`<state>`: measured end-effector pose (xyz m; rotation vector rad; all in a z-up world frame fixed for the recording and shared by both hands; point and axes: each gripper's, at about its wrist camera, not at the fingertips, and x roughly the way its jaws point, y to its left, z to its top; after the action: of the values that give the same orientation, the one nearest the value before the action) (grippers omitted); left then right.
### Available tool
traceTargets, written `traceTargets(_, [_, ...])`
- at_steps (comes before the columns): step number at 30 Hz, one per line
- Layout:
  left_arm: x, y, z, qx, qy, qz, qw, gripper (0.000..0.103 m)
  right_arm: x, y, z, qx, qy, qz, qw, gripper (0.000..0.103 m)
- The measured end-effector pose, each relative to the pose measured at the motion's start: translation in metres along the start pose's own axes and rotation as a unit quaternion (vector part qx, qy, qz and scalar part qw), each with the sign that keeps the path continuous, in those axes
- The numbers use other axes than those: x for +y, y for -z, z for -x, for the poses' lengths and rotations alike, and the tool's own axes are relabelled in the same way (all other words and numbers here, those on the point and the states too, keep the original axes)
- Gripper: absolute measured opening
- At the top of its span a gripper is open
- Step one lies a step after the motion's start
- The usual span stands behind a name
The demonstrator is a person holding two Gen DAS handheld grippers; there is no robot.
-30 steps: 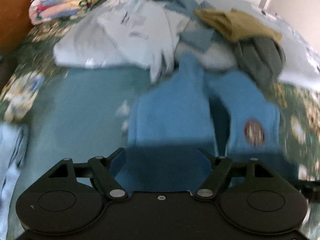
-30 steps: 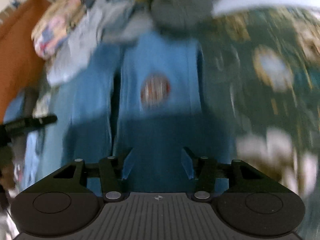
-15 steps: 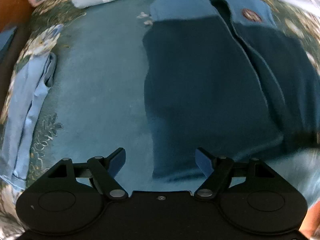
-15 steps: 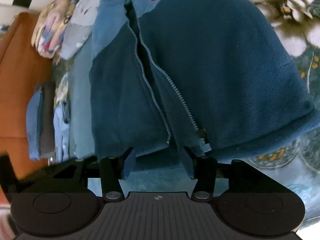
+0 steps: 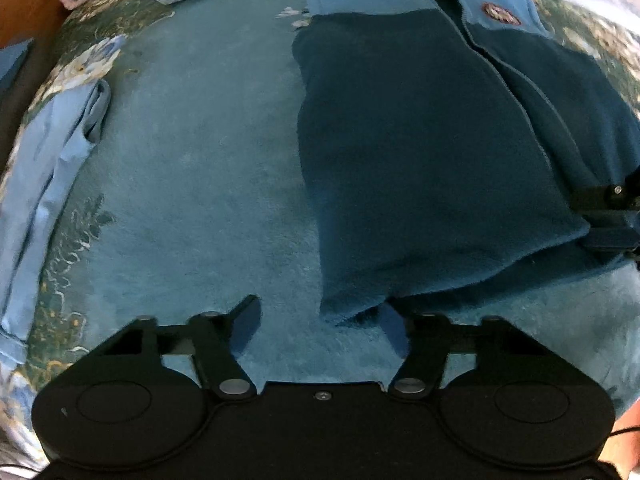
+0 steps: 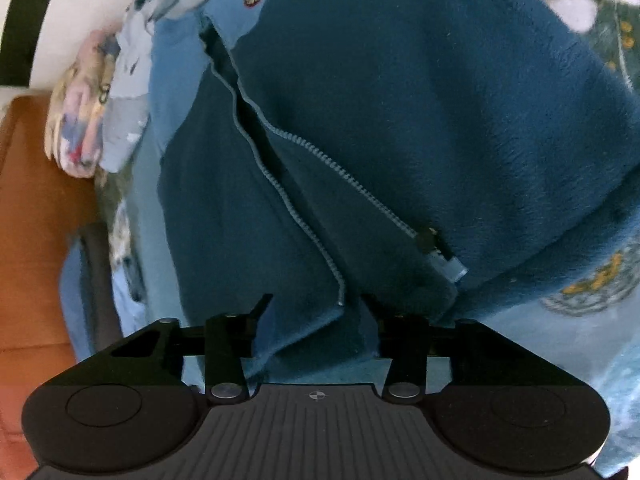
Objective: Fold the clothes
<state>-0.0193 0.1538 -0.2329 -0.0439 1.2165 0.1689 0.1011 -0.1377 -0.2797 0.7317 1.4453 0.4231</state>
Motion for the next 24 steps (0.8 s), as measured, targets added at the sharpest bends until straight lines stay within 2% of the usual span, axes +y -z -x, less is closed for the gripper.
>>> traceTargets(2, [0.005,0.001,-0.002,-0.005,0.011,0.016,0.9998,0.050,0.000,-0.001,-0.005,0.001,-0.013,-0.004,1.000,0.030])
traceTargets(4, [0.009,0.002,-0.003,-0.010,0.020,0.033,0.9992,0.048,-0.002,-0.002,-0.009,0.000,-0.023,-0.017,1.000,0.020])
traceTargets(5, [0.011,0.002,-0.002,-0.013,0.025,0.047,0.9985,0.047,-0.003,-0.004,-0.010,-0.001,-0.021,-0.024,0.999,0.020])
traceTargets(6, [0.013,0.002,-0.002,-0.017,0.032,0.061,0.9975,0.045,-0.004,-0.006,-0.011,-0.003,-0.015,-0.030,0.999,0.015])
traceTargets(8, [0.018,0.001,-0.001,-0.024,0.044,0.088,0.9948,0.037,-0.005,-0.005,-0.011,-0.008,-0.005,-0.033,0.999,0.010])
traceTargets(10, [0.022,0.001,0.000,-0.030,0.055,0.115,0.9914,0.018,-0.001,-0.002,-0.010,-0.013,-0.002,-0.023,1.000,0.008])
traceTargets(11, [0.025,0.002,0.002,-0.033,0.060,0.131,0.9890,0.014,0.004,0.001,-0.008,-0.015,0.001,-0.007,1.000,0.007])
traceTargets(17, [0.051,0.019,0.009,-0.037,0.067,0.255,0.9638,0.011,0.030,0.026,-0.006,0.025,0.006,0.067,0.997,0.006])
traceTargets(20, [0.051,0.020,0.005,-0.026,0.068,0.243,0.9674,0.012,0.026,0.030,-0.013,0.023,0.041,0.067,0.997,0.007])
traceTargets(23, [0.045,0.017,0.001,-0.017,0.066,0.218,0.9736,0.013,0.018,0.027,-0.017,0.017,0.056,0.048,0.997,0.006])
traceTargets(24, [0.044,0.017,-0.001,-0.013,0.065,0.220,0.9733,0.014,0.020,0.027,-0.018,0.018,0.062,0.056,0.996,0.007])
